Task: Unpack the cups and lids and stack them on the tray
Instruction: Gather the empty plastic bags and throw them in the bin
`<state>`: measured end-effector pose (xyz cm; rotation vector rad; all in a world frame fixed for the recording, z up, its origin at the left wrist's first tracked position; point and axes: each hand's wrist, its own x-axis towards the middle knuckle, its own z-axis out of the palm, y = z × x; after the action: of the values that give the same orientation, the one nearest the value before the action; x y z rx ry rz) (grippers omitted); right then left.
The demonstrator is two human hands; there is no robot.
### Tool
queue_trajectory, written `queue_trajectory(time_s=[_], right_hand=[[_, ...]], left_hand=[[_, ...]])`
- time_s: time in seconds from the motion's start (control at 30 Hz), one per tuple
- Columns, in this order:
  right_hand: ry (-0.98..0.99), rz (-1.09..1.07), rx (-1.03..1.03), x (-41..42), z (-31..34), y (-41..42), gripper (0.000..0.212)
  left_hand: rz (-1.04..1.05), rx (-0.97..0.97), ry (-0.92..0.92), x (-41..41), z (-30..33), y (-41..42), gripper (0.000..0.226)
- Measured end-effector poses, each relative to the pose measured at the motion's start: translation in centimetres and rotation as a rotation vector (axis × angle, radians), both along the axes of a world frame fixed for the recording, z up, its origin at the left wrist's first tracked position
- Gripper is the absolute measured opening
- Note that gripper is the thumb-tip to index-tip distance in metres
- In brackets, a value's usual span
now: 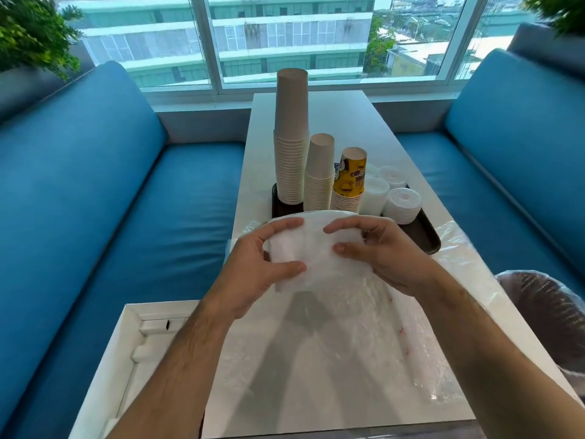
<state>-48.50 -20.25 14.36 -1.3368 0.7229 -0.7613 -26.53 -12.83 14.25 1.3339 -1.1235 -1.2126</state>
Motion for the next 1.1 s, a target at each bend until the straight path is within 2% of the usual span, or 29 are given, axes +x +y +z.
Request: queue_trajectory(time_s=[0.1,0.37,0.57,0.7,0.8,0.93,1.1], right_hand=[[0.013,0.002,-0.004,0.0,-0.7,0.4,0.035],[0.125,0.072,0.0,-1.9,-1.0,1.5,0.068],[0.112,0.024,0.047,-6.2,-1.2,0.8,0.066],[0.111,-0.081,0.064,-11.8,-2.3,-0.7,0.067],[0.096,-0.226,0.05,-17.7,-3.4,-2.3,0.068],[0.106,-0.591,0.092,-26.7,-5.9,-3.8,0.066],[0.244,-0.962,0.101,-36.7,-11.5,-4.3,0.063]], left_hand=[[-0.081,-0.023,-0.027,0.5,0.0,0.4,0.07],[-0.256,-0.009,-0.045,1.7,0.3,-0.1,0.08],[-0.335,0.024,-0.075,-2.2,0.7,-1.9,0.084],[-0.362,0.044,-0.067,-7.3,0.1,-4.4,0.09],[-0.289,0.044,-0.031,-12.3,-0.9,-6.8,0.079],[-0.149,0.039,-0.113,-21.9,-2.6,-10.3,0.049],[-0.259,0.143,-0.183,-35.3,-5.8,-13.6,0.034]])
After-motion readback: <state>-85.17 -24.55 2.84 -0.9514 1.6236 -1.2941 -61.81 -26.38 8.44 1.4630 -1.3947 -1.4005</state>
